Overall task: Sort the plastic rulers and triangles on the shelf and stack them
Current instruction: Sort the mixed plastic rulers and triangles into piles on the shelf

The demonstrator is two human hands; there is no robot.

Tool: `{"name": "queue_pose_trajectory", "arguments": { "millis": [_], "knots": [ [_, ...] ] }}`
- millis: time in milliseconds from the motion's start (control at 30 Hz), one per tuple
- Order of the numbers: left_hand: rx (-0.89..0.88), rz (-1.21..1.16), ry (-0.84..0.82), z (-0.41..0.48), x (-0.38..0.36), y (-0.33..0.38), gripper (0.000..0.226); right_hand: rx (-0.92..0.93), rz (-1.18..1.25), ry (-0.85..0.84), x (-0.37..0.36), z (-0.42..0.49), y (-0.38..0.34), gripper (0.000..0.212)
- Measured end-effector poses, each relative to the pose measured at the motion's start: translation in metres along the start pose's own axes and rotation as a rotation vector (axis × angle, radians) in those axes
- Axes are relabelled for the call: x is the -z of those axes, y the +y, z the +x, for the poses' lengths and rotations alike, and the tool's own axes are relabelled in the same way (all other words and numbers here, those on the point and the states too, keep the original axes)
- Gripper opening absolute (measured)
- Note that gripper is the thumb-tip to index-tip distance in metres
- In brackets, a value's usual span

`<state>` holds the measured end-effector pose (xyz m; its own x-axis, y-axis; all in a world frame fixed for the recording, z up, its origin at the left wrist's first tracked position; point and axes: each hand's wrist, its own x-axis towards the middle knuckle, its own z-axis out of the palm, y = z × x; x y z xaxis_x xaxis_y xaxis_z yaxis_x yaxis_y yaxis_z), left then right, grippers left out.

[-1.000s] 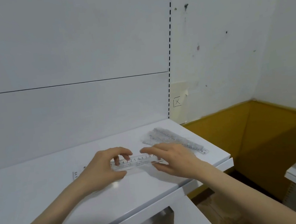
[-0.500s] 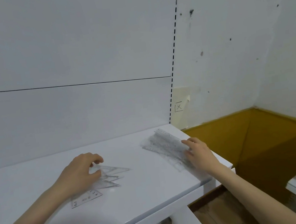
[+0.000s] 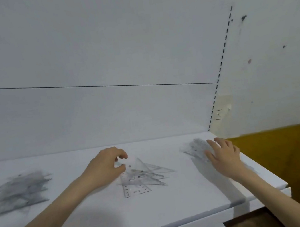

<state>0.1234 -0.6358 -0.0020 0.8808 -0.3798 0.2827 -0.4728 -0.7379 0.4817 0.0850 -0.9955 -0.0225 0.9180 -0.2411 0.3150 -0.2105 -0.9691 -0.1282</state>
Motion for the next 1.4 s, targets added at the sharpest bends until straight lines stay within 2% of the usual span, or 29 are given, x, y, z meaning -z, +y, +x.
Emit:
{"name": "queue_pose_trajectory", "arguments": {
  "millis": [167,333,433,633,767,833,900,967,1033,1167,1267,1400],
  "knots": [
    [0.053,0.03,0.094,-0.032,0.047,-0.051,0.022,0.311,0.202,0.085,0.006,-0.004,-0.101,0.043],
    [0.132,0.066,0.149,-0.091,0.118,-0.13,0.023,0.638,0.358,0.016,0.005,-0.026,-0.249,0.039],
    [0.155,0.103,0.204,-0.14,0.167,-0.187,0.02,0.769,0.424,-0.039,0.0,-0.045,-0.349,0.036],
    [0.305,0.129,0.319,-0.258,0.269,-0.307,0.016,0.919,0.499,-0.164,-0.025,-0.09,-0.545,0.028],
    [0.406,0.139,0.322,-0.305,0.304,-0.372,0.018,0.877,0.432,-0.226,-0.039,-0.119,-0.637,0.04],
    [0.386,0.116,0.278,-0.313,0.307,-0.39,0.013,0.837,0.4,-0.247,-0.043,-0.129,-0.663,0.042],
    [0.362,0.104,0.198,-0.315,0.303,-0.4,0.02,0.838,0.347,-0.26,-0.045,-0.135,-0.68,0.04],
    [0.35,0.122,0.124,-0.313,0.297,-0.406,0.04,0.843,0.302,-0.265,-0.047,-0.137,-0.689,0.038],
    [0.329,0.133,0.128,-0.305,0.298,-0.411,0.065,0.799,0.277,-0.25,-0.048,-0.138,-0.694,0.037],
    [0.299,0.142,0.149,-0.28,0.304,-0.415,0.058,0.855,0.188,-0.134,-0.049,-0.136,-0.692,0.028],
    [0.261,0.109,0.096,-0.265,0.303,-0.417,0.061,0.987,0.169,0.063,-0.05,-0.139,-0.683,0.029],
    [0.17,0.075,0.07,-0.256,0.293,-0.409,0.055,1.019,0.195,0.132,-0.043,-0.144,-0.669,0.024]
  ]
}}
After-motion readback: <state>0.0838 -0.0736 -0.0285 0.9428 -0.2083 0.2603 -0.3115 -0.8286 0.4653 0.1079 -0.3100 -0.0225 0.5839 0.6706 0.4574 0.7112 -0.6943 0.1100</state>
